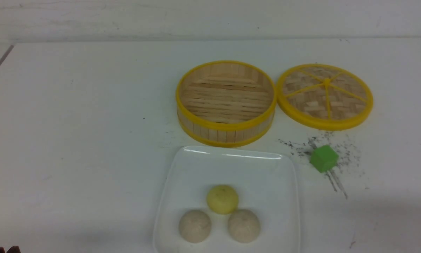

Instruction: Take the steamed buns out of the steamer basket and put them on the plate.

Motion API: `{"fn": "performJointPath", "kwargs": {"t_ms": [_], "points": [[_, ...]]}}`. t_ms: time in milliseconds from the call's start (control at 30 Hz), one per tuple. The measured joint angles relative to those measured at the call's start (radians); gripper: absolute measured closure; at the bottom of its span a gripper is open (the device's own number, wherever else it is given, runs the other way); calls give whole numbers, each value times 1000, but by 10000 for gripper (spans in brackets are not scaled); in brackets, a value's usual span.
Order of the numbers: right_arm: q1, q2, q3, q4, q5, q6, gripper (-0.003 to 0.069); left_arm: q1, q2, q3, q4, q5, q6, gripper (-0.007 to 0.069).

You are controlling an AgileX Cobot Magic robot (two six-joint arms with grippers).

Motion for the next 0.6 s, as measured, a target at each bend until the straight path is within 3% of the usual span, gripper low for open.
{"fn": "performJointPath", "kwargs": {"t_ms": [133,200,233,333,367,400,500,600], "points": [[0,8,-2,216,50,-309,419,0,0,0,0,0,0,449],[0,9,-2,401,126,-604,419,0,0,0,0,0,0,446],[0,9,-2,412,126,-621,419,0,0,0,0,0,0,446],[0,9,-2,597,218,-925,419,0,0,0,-1,0,0,445],[0,9,-2,605,218,-925,419,0,0,0,-1,0,0,445],[0,9,-2,660,250,-1033,419,0,0,0,-1,0,0,445],[0,9,-2,732,295,-1165,419,0,0,0,-1,0,0,445],[0,9,-2,762,344,-1207,419,0,0,0,-1,0,0,444]]}}
